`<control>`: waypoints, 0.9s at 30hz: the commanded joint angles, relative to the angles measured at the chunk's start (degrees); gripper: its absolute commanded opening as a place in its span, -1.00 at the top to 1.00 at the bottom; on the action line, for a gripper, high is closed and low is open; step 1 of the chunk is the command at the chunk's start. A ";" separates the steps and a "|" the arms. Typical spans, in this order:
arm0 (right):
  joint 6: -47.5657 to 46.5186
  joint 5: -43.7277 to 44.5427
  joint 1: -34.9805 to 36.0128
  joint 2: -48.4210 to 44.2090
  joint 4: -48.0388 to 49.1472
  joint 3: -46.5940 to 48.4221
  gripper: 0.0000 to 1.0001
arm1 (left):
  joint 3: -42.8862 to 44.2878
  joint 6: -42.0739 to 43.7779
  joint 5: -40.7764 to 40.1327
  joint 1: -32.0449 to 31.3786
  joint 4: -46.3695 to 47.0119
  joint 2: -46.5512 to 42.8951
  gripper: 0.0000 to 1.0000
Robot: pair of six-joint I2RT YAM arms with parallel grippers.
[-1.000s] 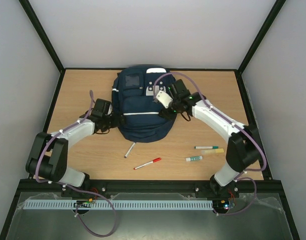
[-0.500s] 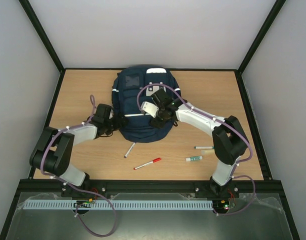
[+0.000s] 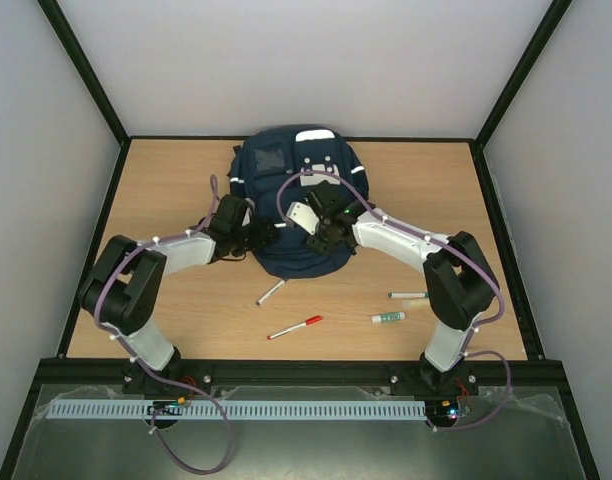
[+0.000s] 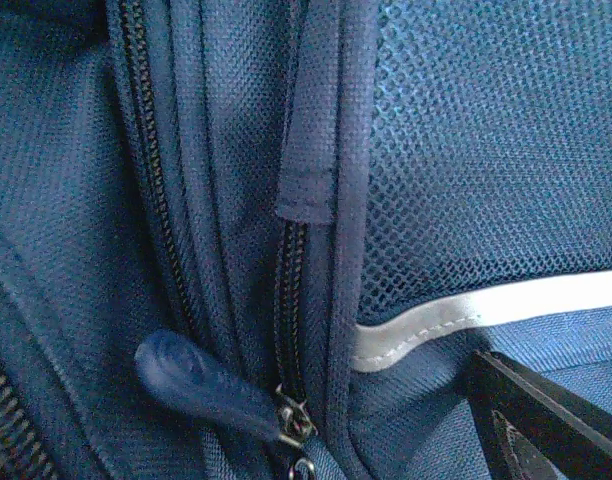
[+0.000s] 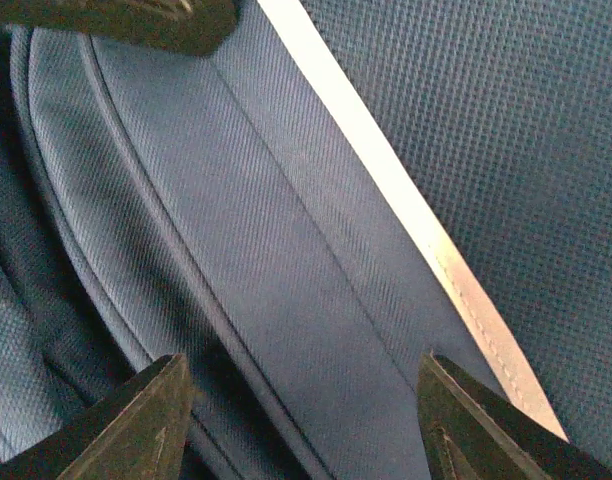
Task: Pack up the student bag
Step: Pick up the stationery from the center of the board.
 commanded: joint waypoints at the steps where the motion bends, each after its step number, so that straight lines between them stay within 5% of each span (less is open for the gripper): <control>1: 1.30 -0.30 -0.19 -5.42 -2.89 -2.23 -0.23 | 1.09 2.79 -4.69 -0.43 -3.18 -5.69 -0.81; 8: -3.14 -18.14 1.08 -15.61 -11.24 -6.37 -0.15 | -0.24 6.96 -9.71 -0.21 -12.81 -17.07 -0.86; 13: -4.69 -16.61 8.34 -15.72 -12.13 -8.14 -0.05 | -0.67 8.36 -10.48 1.51 -17.78 -22.44 -0.89; 27: -4.66 -11.48 17.28 6.50 -9.89 4.72 0.05 | -4.47 9.12 -6.43 11.23 -19.97 -28.82 -0.98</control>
